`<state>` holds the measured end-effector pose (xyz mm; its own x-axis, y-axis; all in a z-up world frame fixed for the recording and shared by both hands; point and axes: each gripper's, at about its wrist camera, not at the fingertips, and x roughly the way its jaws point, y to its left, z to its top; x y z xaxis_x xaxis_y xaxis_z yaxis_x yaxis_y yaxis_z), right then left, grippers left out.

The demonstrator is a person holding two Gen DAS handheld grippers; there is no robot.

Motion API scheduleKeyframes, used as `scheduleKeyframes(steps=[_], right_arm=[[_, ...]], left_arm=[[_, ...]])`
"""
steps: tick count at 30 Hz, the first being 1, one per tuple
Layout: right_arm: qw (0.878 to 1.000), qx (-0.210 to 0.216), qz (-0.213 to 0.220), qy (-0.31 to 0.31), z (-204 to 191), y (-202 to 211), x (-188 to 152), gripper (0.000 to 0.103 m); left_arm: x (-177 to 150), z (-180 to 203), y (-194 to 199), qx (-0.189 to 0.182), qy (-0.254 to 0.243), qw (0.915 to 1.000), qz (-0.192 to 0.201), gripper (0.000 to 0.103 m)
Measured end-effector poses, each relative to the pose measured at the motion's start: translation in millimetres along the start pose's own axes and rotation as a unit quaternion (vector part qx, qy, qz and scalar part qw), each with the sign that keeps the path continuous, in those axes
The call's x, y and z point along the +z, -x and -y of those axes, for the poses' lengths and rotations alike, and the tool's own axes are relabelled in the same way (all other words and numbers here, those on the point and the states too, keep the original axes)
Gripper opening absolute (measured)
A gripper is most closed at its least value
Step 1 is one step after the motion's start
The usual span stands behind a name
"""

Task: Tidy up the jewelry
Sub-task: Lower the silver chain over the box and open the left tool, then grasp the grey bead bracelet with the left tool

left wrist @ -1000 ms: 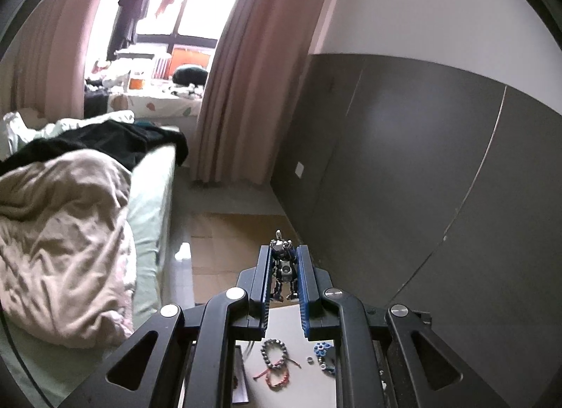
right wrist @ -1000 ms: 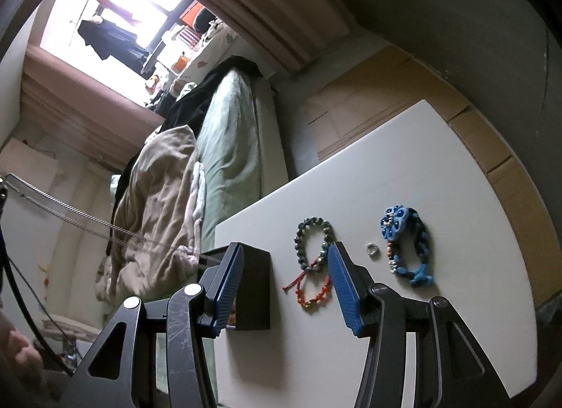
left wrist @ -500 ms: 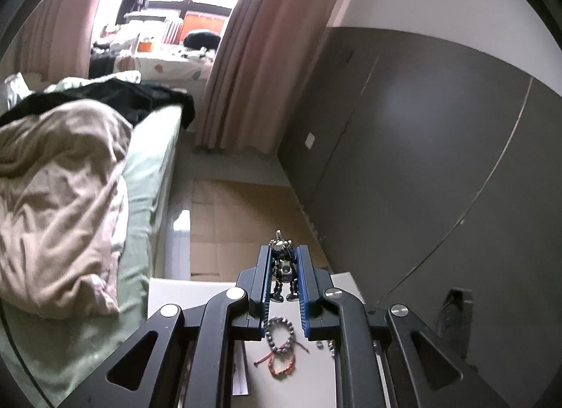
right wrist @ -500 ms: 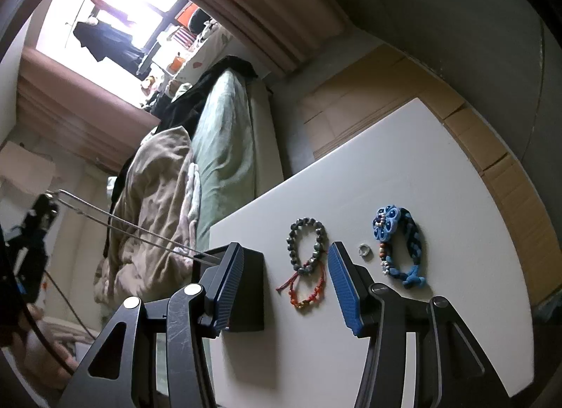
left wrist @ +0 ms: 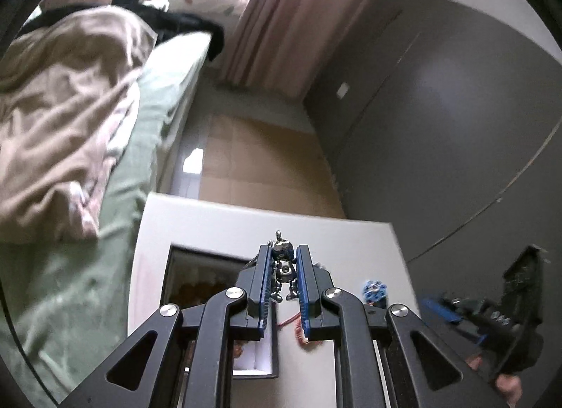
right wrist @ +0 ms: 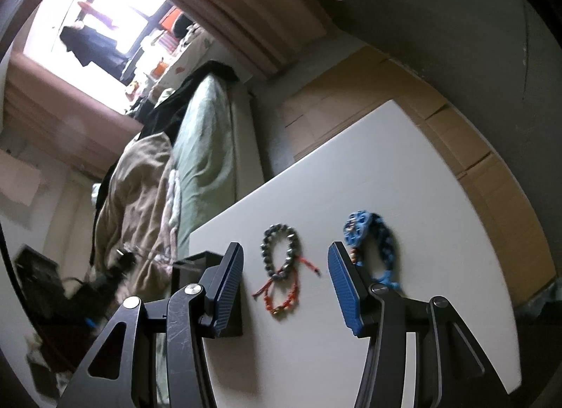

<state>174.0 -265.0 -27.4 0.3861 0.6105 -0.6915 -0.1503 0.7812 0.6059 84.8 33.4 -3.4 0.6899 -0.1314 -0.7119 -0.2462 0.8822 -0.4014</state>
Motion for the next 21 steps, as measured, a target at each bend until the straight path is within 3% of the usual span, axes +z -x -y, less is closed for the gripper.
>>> scheduleKeyframes(steps=[2,4,6,8,11,21], right_arm=[[1.0,-0.006,0.0,-0.007,5,1,1,0.051],[1.0,-0.007,0.003,-0.012,9,3,2,0.051],[1.0,-0.01,0.006,-0.013,10,4,4,0.051],[1.0,-0.01,0.006,-0.015,12,5,4,0.051],[1.0,-0.011,0.006,-0.022,16,6,5,0.051],[0.998,-0.027,-0.011,-0.052,37,8,7,0.051]], left_arm=[[0,-5,-5,0.006,0.008,0.9999,-0.009,0.015],[0,-11,-8,0.007,0.024,0.9995,-0.018,0.028],[-2,-15,-6,0.013,0.038,0.9991,-0.012,0.066],[-2,-14,1,0.013,0.04,0.9991,0.007,0.077],[-1,-3,4,0.015,0.029,0.9994,0.014,0.078],[-18,51,-21,0.017,-0.041,0.9987,-0.025,0.078]])
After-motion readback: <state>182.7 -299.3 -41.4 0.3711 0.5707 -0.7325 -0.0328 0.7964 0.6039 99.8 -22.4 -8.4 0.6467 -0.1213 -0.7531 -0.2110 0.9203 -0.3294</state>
